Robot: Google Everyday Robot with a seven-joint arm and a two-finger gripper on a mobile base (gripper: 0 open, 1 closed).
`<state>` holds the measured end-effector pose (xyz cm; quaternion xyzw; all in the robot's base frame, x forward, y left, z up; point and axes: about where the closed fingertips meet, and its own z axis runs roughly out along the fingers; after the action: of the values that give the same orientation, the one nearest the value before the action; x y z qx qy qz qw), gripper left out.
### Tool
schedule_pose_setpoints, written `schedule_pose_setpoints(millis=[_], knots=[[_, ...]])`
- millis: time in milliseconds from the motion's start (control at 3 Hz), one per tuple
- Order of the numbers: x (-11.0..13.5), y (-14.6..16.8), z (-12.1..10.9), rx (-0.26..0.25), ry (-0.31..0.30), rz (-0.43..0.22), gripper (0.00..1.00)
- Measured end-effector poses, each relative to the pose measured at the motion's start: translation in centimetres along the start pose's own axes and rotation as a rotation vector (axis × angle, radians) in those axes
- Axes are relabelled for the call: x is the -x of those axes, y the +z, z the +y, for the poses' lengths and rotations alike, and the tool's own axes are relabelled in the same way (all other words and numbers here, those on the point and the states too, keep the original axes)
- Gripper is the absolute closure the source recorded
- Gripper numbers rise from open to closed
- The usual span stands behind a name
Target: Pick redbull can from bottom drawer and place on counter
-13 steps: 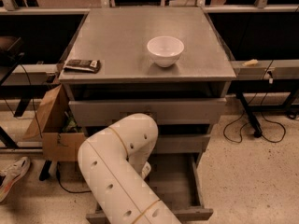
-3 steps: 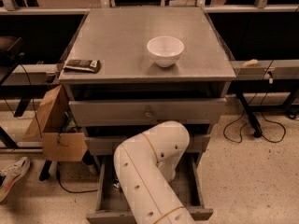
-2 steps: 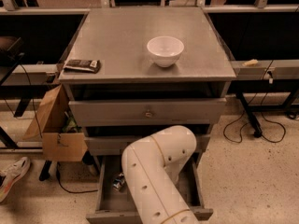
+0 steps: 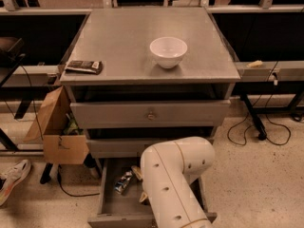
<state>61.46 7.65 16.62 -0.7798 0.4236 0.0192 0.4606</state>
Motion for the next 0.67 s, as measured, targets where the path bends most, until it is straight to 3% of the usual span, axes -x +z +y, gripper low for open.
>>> schedule_pose_setpoints(millis=[667], knots=[[0.01,0.15,-0.01,0.003,0.025,-0.039,0.00]])
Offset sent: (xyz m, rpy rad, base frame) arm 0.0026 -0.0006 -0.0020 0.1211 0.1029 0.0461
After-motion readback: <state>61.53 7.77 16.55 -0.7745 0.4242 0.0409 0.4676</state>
